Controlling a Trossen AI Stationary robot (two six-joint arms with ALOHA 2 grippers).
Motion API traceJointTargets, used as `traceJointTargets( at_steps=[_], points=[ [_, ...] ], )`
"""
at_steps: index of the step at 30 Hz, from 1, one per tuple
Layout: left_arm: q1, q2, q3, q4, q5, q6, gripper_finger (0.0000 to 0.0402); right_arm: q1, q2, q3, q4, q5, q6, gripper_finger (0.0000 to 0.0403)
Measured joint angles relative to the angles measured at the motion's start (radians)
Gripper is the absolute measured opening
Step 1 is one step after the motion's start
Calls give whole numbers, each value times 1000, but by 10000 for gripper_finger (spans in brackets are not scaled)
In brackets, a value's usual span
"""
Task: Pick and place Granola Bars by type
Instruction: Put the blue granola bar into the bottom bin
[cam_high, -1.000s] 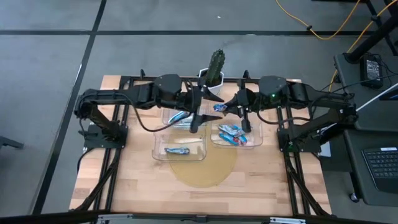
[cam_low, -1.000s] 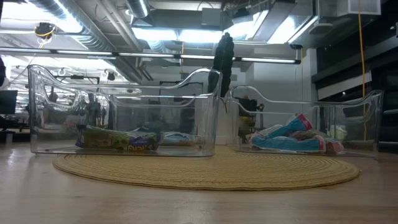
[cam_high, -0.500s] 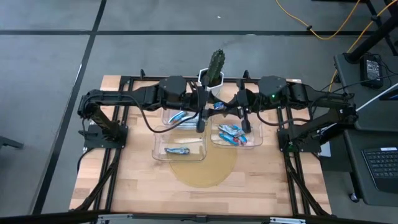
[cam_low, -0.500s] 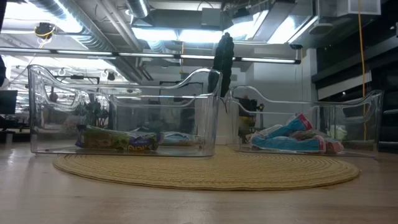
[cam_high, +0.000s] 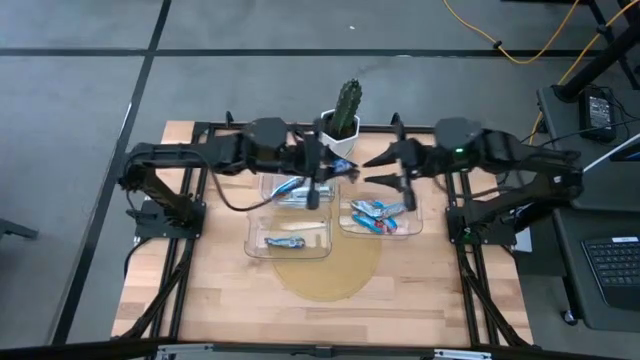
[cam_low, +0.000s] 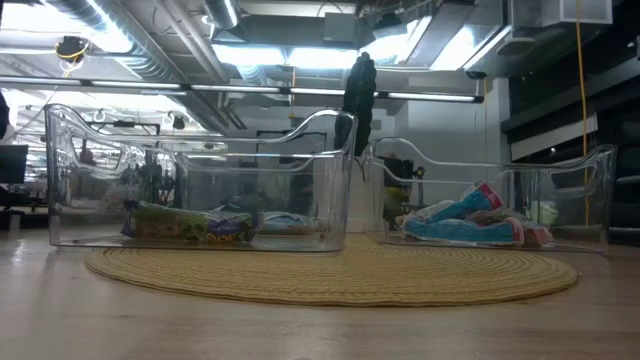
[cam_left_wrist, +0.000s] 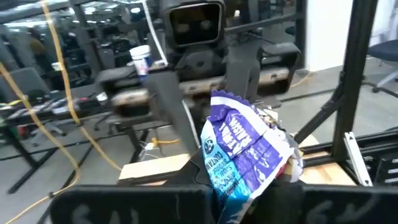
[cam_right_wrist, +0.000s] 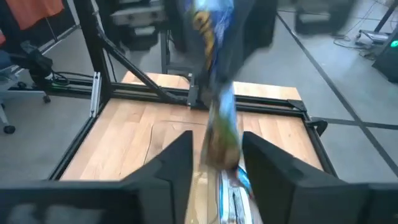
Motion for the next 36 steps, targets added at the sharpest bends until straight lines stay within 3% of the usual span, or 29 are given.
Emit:
traceJointTargets(
  at_steps=[4,10,20,29,36],
  points=[
    [0,-74,0,-107,-55,2,16,0,-81,0,-45,21,52,177],
    [-36,-175,1,-333,-116,-9,10,18,-156,1,-153,93,105,185],
    [-119,-263,1,-803,-100,-263,13,67,-163,1,-247,179,115,186],
    [-135,-132,0,-973,-97,-313,18,67,-141,0,-278,178,78,186],
    [-136,67,0,-979,25,-212,11,67,-133,-22,-307,178,85,186]
  ],
)
